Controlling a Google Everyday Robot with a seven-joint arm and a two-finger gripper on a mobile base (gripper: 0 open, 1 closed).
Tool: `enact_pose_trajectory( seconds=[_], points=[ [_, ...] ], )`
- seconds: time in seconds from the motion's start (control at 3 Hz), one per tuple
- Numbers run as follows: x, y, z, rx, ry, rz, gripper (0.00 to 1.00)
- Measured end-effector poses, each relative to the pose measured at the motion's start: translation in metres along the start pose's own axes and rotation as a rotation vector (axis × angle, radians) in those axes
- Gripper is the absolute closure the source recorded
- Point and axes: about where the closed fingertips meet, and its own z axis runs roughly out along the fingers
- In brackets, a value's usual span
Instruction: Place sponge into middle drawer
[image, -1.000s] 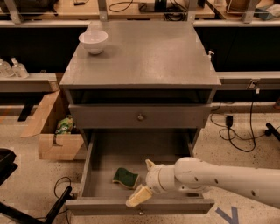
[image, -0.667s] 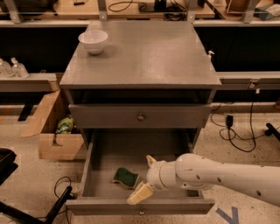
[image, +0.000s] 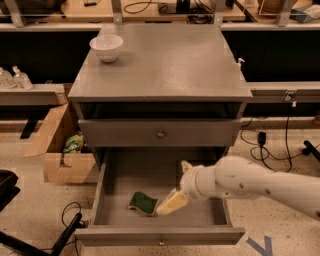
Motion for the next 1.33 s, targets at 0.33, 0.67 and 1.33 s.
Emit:
enact_pose_trajectory(
  seconds=[0.33,0.67,1.33],
  points=[
    [-0.037,-0.049,-0.074,0.090,0.010,-0.044,0.00],
    [-0.068,-0.089,-0.132,0.139,0.014,-0.076,0.00],
    [-0.118,-0.134,-0.202,0.198,-0.046,-0.129,0.00]
  ],
)
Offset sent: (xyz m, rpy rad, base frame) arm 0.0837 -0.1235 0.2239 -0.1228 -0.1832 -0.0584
